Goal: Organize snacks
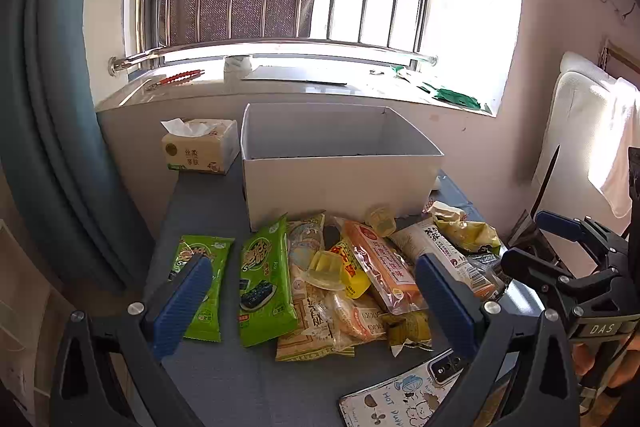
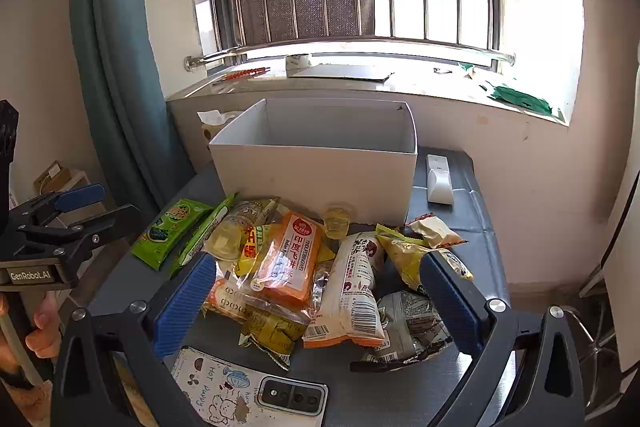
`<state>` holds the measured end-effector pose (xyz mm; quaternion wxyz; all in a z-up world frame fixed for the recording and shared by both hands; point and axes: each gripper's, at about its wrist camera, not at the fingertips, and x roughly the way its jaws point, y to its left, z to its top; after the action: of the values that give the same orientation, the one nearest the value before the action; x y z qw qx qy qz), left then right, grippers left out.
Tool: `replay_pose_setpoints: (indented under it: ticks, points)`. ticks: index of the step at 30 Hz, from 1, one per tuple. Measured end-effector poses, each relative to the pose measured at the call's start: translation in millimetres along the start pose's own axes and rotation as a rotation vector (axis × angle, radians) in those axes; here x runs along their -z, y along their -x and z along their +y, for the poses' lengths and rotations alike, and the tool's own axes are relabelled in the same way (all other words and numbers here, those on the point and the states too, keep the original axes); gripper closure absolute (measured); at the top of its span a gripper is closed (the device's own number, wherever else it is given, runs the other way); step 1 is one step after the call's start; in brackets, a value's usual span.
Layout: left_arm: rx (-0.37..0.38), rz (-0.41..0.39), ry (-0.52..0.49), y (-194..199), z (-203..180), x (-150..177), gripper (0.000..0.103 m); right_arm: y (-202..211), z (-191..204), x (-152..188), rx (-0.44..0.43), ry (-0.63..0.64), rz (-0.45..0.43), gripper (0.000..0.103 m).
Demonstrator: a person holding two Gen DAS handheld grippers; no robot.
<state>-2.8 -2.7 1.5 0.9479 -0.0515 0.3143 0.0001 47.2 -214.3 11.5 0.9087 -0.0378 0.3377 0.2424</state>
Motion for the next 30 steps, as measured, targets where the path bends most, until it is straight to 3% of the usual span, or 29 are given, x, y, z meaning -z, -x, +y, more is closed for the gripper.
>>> replay_pose_setpoints:
  ticks: [30]
  points:
    - [-0.006,-0.006,-0.021,3.0,-5.0,-1.5,0.000,0.4,1.2,1.8,-0.006,0.002,0.007,0.000]
